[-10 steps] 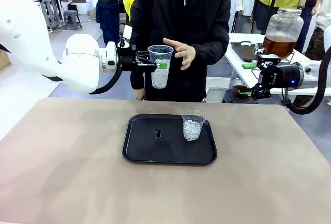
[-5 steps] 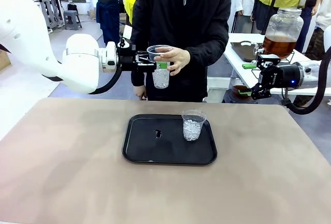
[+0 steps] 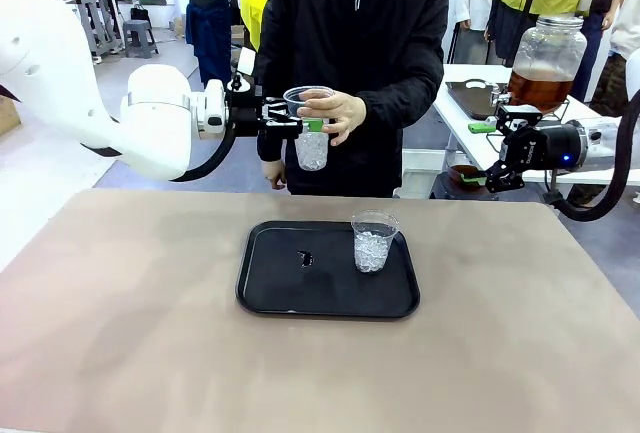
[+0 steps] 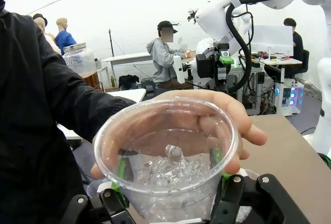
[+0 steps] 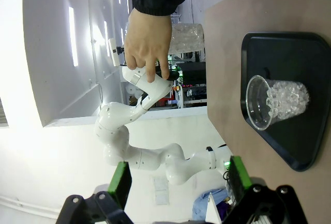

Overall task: Pour the drink into the iced cup.
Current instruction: Open the gripper to release the iced cup you were holding.

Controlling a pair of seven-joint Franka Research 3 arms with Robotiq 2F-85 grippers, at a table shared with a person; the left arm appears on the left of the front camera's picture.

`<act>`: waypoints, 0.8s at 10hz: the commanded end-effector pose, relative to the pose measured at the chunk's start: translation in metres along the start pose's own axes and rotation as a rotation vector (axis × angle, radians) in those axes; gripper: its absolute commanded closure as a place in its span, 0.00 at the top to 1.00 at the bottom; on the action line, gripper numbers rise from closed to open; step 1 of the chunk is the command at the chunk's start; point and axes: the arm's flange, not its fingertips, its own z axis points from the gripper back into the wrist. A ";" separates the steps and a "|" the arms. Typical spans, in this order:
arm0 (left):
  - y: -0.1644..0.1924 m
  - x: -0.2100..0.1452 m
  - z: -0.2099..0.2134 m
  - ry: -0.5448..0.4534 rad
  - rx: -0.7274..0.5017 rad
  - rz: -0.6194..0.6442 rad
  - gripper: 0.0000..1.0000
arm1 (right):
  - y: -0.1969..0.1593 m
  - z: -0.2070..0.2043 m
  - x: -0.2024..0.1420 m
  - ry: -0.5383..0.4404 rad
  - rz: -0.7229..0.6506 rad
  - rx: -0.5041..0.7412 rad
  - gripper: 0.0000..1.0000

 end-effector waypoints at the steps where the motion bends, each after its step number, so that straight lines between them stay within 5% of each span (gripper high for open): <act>1: -0.003 0.003 0.001 -0.004 0.001 -0.010 0.78 | 0.001 0.000 -0.001 -0.003 0.002 0.000 1.00; 8: 0.000 0.000 0.000 0.000 0.000 0.000 0.78 | 0.001 0.000 -0.001 -0.003 0.002 0.000 1.00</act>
